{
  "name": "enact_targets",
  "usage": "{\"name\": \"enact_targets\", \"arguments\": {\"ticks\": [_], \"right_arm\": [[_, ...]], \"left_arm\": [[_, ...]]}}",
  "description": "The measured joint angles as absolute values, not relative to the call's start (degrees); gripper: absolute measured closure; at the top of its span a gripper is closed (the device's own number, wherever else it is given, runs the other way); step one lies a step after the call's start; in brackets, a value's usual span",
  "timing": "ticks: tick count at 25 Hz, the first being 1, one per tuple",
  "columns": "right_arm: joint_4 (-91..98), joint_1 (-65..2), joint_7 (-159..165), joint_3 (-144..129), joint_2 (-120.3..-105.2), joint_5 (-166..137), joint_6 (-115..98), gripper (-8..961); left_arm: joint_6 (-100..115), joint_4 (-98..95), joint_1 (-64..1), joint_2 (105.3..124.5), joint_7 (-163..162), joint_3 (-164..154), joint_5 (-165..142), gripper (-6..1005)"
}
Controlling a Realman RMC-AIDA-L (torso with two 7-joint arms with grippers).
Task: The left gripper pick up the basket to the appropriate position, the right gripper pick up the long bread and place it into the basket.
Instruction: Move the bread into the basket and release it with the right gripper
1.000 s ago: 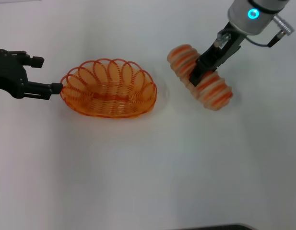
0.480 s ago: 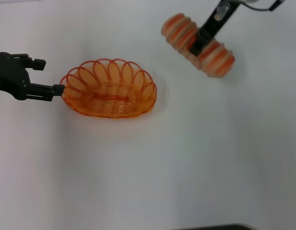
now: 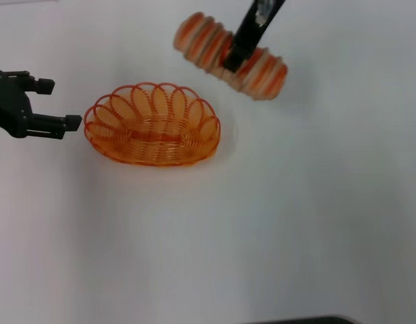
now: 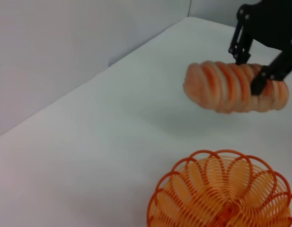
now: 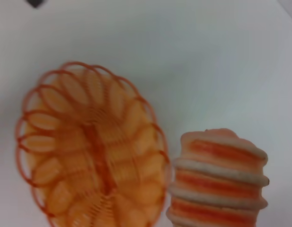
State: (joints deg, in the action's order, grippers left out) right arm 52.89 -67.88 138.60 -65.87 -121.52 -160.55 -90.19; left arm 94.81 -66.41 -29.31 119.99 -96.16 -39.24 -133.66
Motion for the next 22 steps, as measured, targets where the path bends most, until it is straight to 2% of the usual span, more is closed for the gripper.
{"name": "enact_targets", "arguments": {"ticks": [12,22], "right_arm": [[53.2,-69.1,132.9,-73.1,-121.56,-149.6,-92.3,619],[52.8,-69.4,130.9,-78.4,-121.55,-147.0,-91.0,608]], "left_arm": [[94.5,-67.1,-29.4,120.14,-96.2,-39.0,-133.3,111],[94.2,-67.7,-29.7,120.15,-96.3,-39.0,-133.2,111]]}}
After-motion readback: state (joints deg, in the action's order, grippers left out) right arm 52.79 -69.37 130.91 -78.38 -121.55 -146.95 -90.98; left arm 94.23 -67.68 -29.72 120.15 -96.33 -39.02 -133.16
